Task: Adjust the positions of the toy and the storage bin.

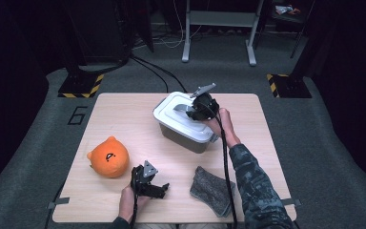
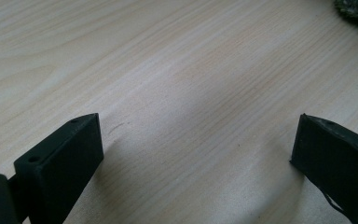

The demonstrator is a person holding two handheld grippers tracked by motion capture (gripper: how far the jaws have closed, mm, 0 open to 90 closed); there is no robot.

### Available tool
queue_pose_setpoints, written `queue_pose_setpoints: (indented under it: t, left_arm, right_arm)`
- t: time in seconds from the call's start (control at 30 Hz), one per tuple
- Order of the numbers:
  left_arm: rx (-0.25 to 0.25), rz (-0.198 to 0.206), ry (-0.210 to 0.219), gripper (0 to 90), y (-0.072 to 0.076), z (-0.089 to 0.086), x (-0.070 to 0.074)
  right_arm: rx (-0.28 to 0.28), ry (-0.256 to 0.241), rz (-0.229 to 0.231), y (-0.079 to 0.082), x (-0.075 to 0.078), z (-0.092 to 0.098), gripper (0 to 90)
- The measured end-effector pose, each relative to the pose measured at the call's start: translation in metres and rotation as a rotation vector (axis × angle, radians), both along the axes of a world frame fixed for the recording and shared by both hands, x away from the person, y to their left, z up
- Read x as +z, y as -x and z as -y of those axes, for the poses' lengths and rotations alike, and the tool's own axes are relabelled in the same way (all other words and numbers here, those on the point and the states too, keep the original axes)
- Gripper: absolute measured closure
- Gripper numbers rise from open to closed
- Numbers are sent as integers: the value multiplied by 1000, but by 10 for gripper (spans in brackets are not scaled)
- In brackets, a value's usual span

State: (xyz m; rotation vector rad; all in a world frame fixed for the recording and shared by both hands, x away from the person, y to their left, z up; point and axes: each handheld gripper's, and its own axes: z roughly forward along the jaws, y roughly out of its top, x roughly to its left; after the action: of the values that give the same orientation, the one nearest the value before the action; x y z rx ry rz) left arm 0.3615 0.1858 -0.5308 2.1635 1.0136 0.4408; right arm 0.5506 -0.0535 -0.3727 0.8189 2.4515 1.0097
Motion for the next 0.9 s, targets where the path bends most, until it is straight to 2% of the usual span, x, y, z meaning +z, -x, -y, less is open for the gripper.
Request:
queue_pose_setpoints:
  t: [0.03, 0.1, 0.2, 0.27, 0.4, 0.43, 0.7, 0.77, 0.9]
  left_arm:
    - [-1, 2, 0, 17, 0, 0, 0]
    - [-1, 2, -2, 17, 0, 0, 0]
    - [0, 1, 0, 17, 0, 0, 0]
    - [0, 1, 0, 17, 0, 0, 0]
    - [-1, 2, 0, 17, 0, 0, 0]
    - [0, 1, 0, 17, 0, 0, 0]
    - [-2, 3, -4, 17, 0, 0, 0]
    - [-2, 3, -5, 17, 0, 0, 0]
    - [-2, 5, -7, 17, 0, 0, 0]
  right_arm:
    - [-14, -6, -18, 1, 0, 0, 630]
    - [-31, -22, -17, 3, -1, 0, 632]
    - [-51, -19, -35, 6, 0, 1, 636]
    - [-66, -25, -28, 7, 0, 0, 637]
    - [-98, -23, -43, 12, 0, -2, 636]
    - [-97, -23, -32, 12, 0, -3, 637]
    - [-181, -47, -54, 19, 0, -9, 634]
    - [-183, -40, -45, 19, 0, -10, 636]
    - [-207, -50, -60, 21, 0, -13, 637]
